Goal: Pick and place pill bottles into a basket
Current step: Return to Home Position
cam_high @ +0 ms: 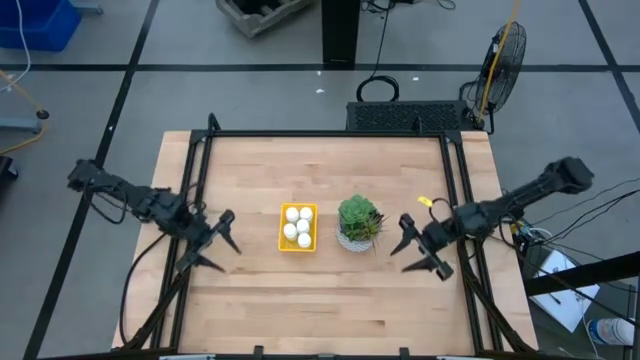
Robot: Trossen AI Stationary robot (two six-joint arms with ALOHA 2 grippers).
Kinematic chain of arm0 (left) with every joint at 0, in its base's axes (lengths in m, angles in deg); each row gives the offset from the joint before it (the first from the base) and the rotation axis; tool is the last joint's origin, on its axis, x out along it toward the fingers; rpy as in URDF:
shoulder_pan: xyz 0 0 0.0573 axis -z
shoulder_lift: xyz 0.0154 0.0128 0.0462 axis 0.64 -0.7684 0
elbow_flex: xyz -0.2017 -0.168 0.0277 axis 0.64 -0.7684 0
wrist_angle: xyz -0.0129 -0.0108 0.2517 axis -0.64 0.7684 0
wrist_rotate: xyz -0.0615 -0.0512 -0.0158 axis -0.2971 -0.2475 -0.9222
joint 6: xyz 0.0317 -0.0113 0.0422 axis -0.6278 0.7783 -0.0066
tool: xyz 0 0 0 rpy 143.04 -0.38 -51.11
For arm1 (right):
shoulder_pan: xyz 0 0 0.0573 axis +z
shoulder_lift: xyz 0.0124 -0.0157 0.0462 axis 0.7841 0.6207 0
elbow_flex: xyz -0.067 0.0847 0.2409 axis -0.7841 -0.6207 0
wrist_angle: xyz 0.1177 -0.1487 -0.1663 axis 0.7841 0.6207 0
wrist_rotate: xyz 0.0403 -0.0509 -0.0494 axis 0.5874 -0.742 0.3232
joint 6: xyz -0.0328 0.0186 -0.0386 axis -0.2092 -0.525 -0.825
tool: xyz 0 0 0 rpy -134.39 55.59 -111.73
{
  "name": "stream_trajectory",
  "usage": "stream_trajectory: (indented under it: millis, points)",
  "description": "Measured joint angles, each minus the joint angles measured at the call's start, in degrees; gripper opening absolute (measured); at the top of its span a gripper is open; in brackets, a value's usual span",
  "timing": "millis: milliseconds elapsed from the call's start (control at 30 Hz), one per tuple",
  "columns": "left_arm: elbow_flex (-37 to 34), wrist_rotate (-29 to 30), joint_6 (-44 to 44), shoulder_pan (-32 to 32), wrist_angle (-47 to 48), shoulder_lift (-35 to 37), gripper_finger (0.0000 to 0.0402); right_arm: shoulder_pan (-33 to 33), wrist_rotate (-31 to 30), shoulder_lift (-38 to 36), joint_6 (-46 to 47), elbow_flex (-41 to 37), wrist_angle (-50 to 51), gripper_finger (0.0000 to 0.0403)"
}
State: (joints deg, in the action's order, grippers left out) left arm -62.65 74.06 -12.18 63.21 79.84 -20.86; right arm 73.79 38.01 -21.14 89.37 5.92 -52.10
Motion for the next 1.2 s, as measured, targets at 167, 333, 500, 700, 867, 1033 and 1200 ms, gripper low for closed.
stream_trajectory:
  millis: [167, 333, 500, 700, 867, 1033, 1200]
  points:
    - [-3.6, 5.3, -1.6, 8.1, -3.0, 0.0, 0.0262, 8.9, -10.6, 4.1, -2.6, 0.0, -1.7, 0.0210]
    - [-8.3, 16.0, 1.4, 14.0, -5.1, -0.2, 0.0261, 13.0, -12.0, 7.6, -6.1, 0.0, -2.7, 0.0210]
    - [-11.8, 18.1, 0.3, 17.4, -8.8, 0.2, 0.0265, 13.6, -12.1, 8.4, -6.7, 0.0, -2.1, 0.0210]
    - [-11.8, 18.1, -0.8, 19.7, -7.7, 3.6, 0.0256, 13.6, -12.1, 5.0, -6.9, -1.7, -0.2, 0.0210]
    - [-11.8, 18.1, -1.5, 21.1, -3.7, 7.9, 0.0253, 13.6, -12.5, 0.0, -6.2, -7.8, -5.4, 0.0210]
    - [-11.8, 20.9, -1.9, 22.3, 0.7, 11.8, 0.0253, 13.6, -16.4, -2.9, -3.9, -11.3, -5.8, 0.0210]
    - [-11.8, 24.0, -1.3, 23.0, 4.3, 15.3, 0.0253, 13.6, -16.2, -5.9, -5.7, -12.3, -5.8, 0.0210]
